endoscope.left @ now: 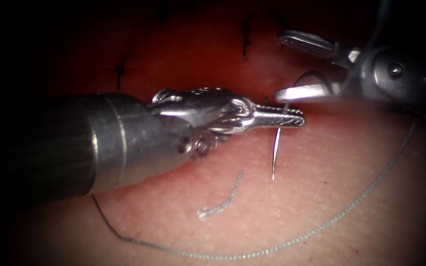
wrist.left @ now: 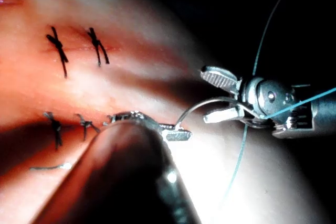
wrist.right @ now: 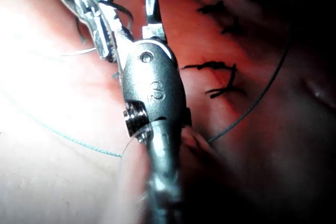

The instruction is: Wound Closure

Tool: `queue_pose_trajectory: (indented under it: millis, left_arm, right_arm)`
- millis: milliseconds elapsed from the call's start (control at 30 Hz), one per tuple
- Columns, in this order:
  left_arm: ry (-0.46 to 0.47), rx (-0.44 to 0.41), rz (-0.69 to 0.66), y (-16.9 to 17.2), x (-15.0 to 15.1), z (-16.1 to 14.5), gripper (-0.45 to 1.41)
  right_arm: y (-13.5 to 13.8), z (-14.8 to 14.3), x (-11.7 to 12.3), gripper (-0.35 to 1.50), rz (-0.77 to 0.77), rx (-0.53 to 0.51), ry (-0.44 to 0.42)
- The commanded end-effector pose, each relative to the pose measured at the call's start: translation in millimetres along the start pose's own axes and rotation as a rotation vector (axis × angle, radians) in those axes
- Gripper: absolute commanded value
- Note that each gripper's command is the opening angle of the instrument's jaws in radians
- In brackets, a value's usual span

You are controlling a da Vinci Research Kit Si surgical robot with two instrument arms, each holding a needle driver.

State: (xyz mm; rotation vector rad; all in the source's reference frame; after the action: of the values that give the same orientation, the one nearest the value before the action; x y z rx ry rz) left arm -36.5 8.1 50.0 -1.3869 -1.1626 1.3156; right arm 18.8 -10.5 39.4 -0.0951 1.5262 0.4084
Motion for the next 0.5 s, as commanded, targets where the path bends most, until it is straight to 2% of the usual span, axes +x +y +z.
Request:
queue_pose_trajectory:
  millis: [33, 167, 400, 500]
  left_arm:
    - [0.000, -0.004, 0.005, -0.4, 0.4, 0.5, -0.45]
    - [0.002, -0.008, 0.004, -0.3, 0.6, 0.4, -0.45]
    - [0.005, -0.002, 0.004, 0.0, 0.5, 0.4, -0.45]
    - [0.005, -0.003, 0.004, 0.2, 0.4, 0.6, -0.45]
  right_arm:
    - [-0.2, 0.9, -0.5, 0.89, 0.012, -0.008, -0.010]
    - [-0.6, 0.8, -1.1, 0.69, 0.050, -0.020, -0.039]
    - [-0.1, 0.2, -1.9, 0.51, 0.087, -0.065, -0.088]
    - [0.2, -0.1, -1.9, 0.29, 0.093, -0.088, -0.091]
